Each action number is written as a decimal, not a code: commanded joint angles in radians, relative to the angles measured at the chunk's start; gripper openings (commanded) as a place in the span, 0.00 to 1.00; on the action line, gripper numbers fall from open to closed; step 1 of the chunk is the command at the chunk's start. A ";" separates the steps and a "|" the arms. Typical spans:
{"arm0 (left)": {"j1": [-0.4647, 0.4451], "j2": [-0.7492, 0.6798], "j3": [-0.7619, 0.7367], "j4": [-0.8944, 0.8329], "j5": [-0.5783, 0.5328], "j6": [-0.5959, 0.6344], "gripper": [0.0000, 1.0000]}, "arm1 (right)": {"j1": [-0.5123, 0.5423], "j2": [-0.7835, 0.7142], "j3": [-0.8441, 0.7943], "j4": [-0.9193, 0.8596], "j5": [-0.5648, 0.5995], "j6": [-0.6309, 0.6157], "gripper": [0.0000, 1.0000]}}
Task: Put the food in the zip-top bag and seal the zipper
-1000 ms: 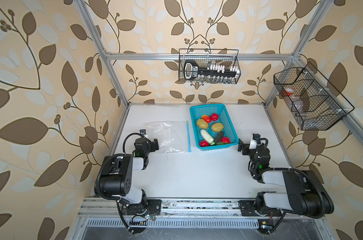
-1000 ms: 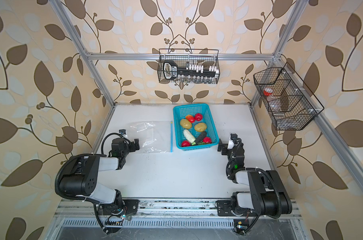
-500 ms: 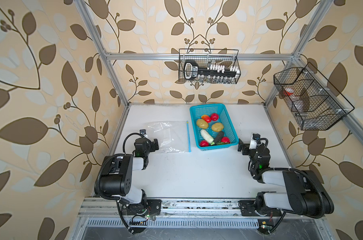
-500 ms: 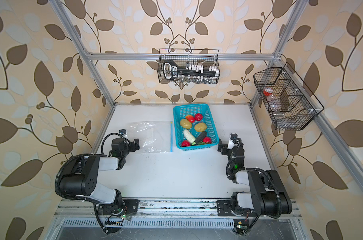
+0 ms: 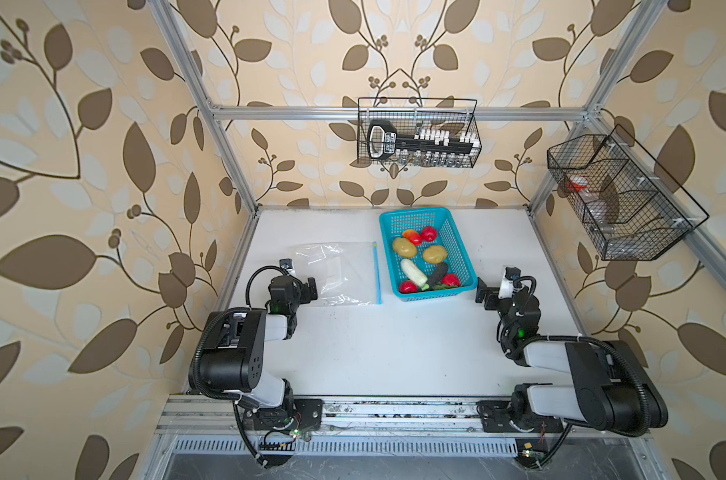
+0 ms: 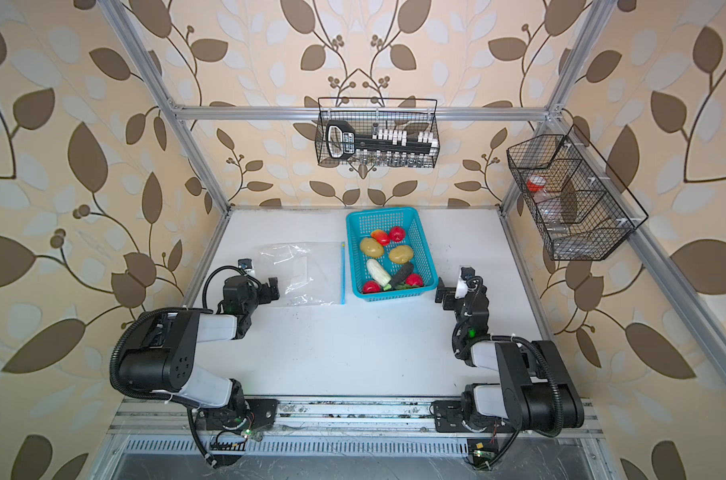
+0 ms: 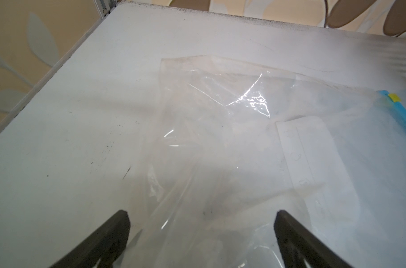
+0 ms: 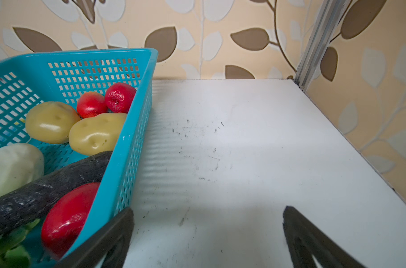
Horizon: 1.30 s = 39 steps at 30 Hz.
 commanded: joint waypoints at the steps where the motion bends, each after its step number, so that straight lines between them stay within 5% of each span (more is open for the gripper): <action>1: 0.001 -0.012 0.027 0.016 -0.007 0.002 0.99 | 0.001 0.002 0.014 0.021 -0.013 -0.016 1.00; 30: 0.002 -0.013 0.026 0.017 -0.007 0.002 0.99 | 0.000 0.002 0.014 0.021 -0.013 -0.015 1.00; 36: 0.001 -0.036 0.038 -0.008 -0.028 0.000 0.99 | 0.052 -0.023 0.006 0.021 0.150 -0.012 1.00; 39: 0.000 -0.066 0.130 -0.225 -0.036 -0.002 0.99 | 0.062 -0.051 0.022 -0.025 0.218 0.003 1.00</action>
